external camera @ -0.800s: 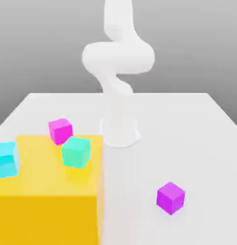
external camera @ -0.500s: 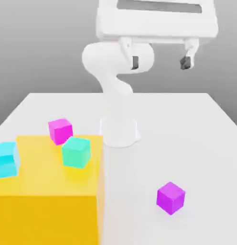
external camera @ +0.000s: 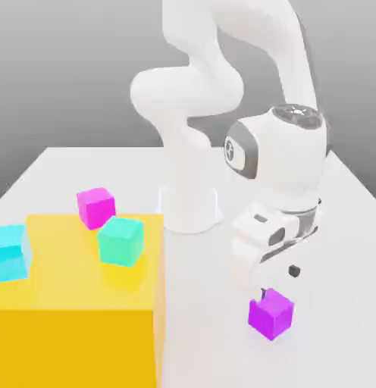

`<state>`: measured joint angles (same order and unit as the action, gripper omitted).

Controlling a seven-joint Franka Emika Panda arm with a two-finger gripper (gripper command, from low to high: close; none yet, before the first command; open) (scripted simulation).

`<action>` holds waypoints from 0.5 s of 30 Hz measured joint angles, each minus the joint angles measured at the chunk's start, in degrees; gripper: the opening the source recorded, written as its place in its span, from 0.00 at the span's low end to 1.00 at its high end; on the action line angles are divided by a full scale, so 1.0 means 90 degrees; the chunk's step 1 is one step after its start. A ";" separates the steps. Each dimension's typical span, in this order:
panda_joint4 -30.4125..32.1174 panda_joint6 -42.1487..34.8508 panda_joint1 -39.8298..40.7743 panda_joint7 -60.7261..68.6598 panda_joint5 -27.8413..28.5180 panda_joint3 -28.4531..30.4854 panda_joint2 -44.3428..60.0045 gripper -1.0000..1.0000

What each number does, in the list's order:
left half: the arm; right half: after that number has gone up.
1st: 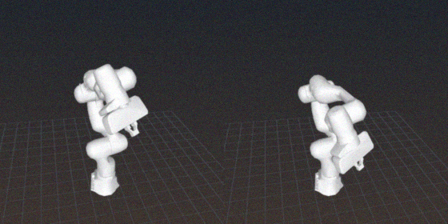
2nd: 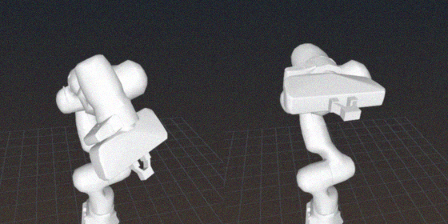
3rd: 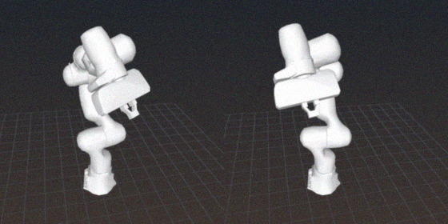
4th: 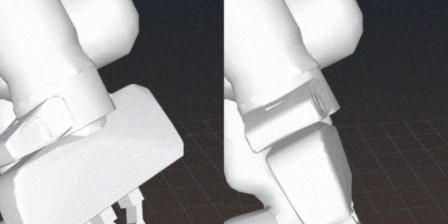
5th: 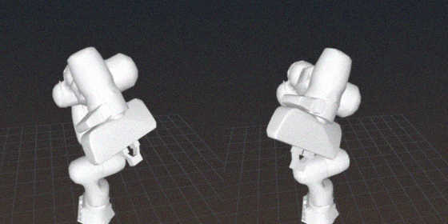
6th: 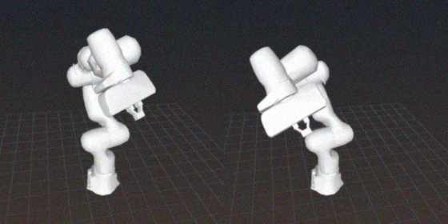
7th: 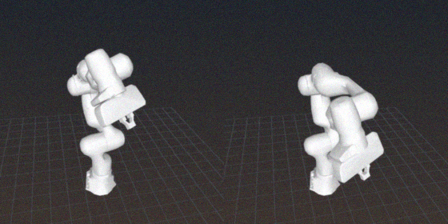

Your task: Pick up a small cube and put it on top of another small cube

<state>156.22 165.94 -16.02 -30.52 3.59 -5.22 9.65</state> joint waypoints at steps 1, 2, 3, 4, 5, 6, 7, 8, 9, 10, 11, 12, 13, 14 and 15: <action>-0.0035 0.0188 -0.0040 -0.0057 0.0082 0.0059 0.0231 0.50; -0.0073 0.0378 -0.0086 -0.0117 0.0165 0.0125 0.0462 0.50; -0.0113 0.0571 -0.0165 -0.0162 0.0222 0.0216 0.0696 0.50; -0.0134 0.0671 -0.0205 -0.0185 0.0251 0.0263 0.0818 0.00; -0.0134 0.0671 -0.0205 -0.0185 0.0251 0.0263 0.0818 0.00; -0.0133 0.0670 -0.0206 -0.0188 0.0254 0.0262 0.0818 0.00; -0.0134 0.0669 -0.0205 -0.0192 0.0259 0.0262 0.0818 0.00; -0.0134 0.0667 -0.0204 -0.0197 0.0263 0.0261 0.0818 0.00; -0.0134 0.0666 -0.0203 -0.0202 0.0268 0.0261 0.0818 0.00; -0.0144 0.0717 -0.0220 -0.0214 0.0285 0.0282 0.0879 0.00; -0.0129 0.0648 -0.0193 -0.0199 0.0268 0.0252 0.0795 0.00; -0.0101 0.0518 -0.0149 -0.0165 0.0223 0.0197 0.0638 0.00; -0.0067 0.0359 -0.0104 -0.0113 0.0156 0.0137 0.0444 0.00; -0.0029 0.0184 -0.0067 -0.0052 0.0074 0.0080 0.0231 0.00; 0.0010 0.0002 -0.0041 0.0014 -0.0015 0.0033 0.0009 0.00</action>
<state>156.31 165.96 -16.39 -30.39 3.45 -4.93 9.74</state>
